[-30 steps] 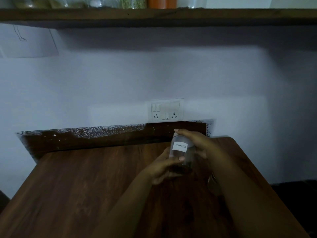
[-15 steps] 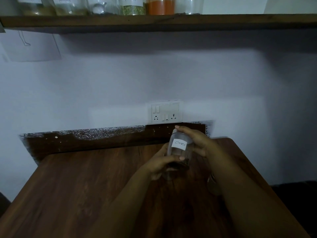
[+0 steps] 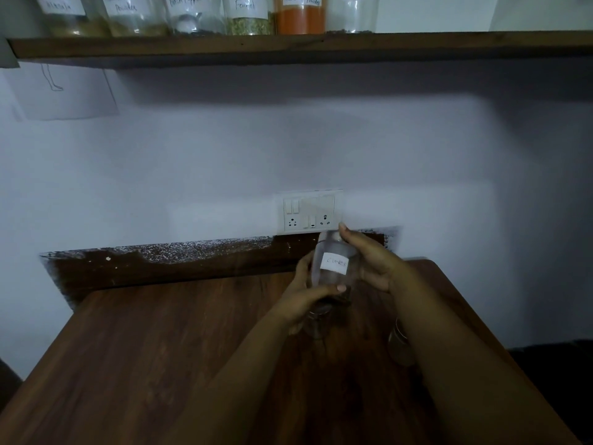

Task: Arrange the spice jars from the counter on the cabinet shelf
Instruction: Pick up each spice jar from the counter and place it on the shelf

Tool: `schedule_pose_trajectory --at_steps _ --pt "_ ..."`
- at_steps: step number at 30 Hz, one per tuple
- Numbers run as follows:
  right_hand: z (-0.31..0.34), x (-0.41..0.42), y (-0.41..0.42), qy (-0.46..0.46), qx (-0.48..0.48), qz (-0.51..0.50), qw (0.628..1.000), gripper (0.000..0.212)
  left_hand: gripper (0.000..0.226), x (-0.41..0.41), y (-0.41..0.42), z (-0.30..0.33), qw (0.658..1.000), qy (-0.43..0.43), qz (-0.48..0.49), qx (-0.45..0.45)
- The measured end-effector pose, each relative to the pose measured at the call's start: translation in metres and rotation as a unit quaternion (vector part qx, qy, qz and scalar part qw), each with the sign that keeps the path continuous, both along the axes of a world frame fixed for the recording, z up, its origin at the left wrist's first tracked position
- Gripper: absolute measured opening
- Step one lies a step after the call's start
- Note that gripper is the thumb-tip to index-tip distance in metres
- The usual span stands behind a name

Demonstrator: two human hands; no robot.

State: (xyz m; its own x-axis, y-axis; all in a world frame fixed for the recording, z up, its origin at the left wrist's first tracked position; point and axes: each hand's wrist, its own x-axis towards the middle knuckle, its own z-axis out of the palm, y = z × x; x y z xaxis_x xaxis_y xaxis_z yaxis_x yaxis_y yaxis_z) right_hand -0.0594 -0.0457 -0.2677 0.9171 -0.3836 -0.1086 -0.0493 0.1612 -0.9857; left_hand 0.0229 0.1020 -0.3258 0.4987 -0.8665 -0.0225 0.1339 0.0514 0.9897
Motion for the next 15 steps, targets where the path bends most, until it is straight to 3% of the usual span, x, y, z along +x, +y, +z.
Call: schedule_pose_trajectory --at_steps 3,6,10,15 --pt "0.004 -0.009 -0.007 -0.004 -0.009 0.047 0.999 0.074 0.121 0.003 -0.004 0.014 0.998 0.005 0.036 -0.054" --pt "0.013 -0.015 -0.008 -0.018 -0.028 0.093 0.995 0.079 0.11 0.007 -0.01 0.038 0.994 -0.011 0.045 -0.1" --pt "0.037 -0.018 -0.01 -0.064 -0.043 0.056 0.995 0.082 0.085 0.01 -0.019 0.074 0.99 -0.062 0.024 -0.121" --pt "0.077 -0.026 -0.015 -0.15 -0.075 -0.022 0.986 0.082 0.086 0.01 -0.03 0.119 0.976 -0.17 0.032 -0.129"
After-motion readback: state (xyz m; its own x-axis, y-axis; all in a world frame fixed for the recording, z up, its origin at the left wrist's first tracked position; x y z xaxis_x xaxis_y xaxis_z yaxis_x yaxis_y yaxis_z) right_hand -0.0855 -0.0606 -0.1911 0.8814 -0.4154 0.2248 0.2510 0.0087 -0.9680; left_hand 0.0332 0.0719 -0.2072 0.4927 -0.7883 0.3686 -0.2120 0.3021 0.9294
